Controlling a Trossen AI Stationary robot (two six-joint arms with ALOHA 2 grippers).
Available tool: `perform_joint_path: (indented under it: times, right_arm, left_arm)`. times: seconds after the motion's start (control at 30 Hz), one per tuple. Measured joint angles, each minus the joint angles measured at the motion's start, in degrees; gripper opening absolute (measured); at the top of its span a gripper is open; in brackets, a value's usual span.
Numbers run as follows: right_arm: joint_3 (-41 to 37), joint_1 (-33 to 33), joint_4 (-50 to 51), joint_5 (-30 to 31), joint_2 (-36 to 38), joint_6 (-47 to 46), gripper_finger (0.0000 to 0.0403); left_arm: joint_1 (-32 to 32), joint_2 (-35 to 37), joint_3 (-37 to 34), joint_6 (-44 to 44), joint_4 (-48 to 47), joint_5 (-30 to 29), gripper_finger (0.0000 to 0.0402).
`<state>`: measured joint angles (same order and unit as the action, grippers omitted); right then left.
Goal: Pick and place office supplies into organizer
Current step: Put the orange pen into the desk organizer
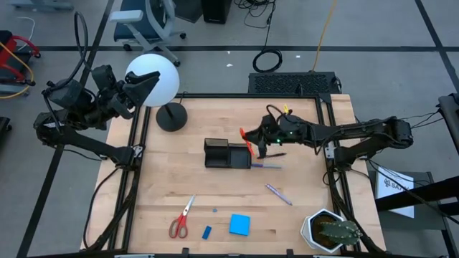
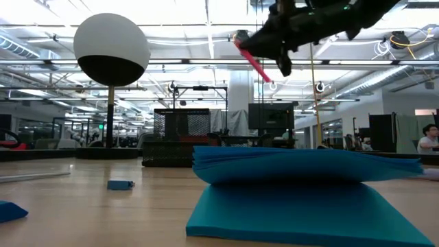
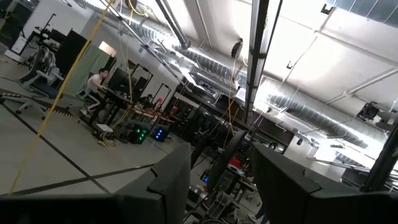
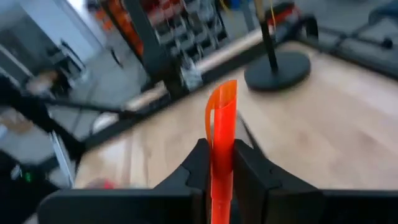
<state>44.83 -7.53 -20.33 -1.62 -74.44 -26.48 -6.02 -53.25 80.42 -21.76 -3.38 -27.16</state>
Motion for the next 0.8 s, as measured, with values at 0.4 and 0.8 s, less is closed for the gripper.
perform_joint_path:
  times: [0.4, 0.8]
  right_arm:
    - [0.62, -0.82, -21.36, -0.08, -12.89, -2.39, 0.0038]
    - [12.68, -3.82, -20.85, -1.65, -22.44, 3.58, 0.0038]
  left_arm:
    - [0.0, -0.76, 0.0, -1.16, 0.0, 0.0, 0.0173]
    - [0.0, -0.76, 0.01, -2.09, -0.82, 0.0, 0.0172]
